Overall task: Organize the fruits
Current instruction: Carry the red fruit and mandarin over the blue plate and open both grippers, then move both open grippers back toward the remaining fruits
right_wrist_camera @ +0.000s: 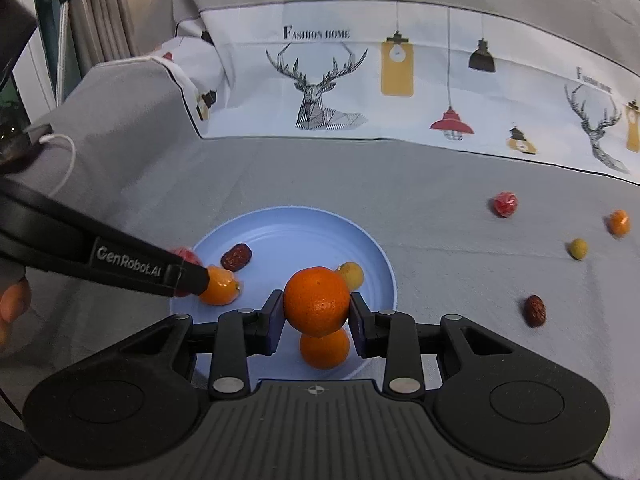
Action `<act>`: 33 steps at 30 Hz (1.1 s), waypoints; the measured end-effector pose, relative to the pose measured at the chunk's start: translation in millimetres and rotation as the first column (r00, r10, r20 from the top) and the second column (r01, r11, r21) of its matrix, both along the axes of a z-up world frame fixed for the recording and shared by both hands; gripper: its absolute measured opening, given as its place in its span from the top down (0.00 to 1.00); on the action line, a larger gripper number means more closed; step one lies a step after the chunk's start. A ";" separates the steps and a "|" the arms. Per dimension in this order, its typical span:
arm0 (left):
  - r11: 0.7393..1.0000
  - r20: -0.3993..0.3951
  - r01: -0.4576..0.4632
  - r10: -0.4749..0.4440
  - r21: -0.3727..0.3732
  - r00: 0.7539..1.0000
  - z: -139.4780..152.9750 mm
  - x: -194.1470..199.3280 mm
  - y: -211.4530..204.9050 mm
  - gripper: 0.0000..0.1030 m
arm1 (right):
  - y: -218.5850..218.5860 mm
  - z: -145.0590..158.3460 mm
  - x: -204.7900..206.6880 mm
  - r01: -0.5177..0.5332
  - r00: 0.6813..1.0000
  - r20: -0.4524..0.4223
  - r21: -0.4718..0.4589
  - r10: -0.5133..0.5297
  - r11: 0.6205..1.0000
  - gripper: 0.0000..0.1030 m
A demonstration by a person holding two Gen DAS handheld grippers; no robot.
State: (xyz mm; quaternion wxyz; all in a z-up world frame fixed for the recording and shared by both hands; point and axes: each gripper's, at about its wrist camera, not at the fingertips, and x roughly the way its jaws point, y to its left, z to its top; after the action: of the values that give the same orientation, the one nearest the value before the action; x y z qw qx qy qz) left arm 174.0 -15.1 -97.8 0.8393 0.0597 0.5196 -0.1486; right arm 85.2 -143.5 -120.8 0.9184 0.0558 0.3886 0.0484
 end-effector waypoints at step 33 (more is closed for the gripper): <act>0.979 0.098 -0.198 0.193 0.042 0.976 63.3 -187.7 64.4 0.00 | -10.4 73.1 -173.6 0.125 0.990 0.076 -0.030 -0.123 0.992 0.01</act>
State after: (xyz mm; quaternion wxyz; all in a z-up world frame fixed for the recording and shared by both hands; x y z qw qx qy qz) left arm -13.7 49.3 -34.5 0.8713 0.0367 0.4869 -0.0490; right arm -88.4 -153.9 -47.8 0.9343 0.0622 0.3508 -0.0134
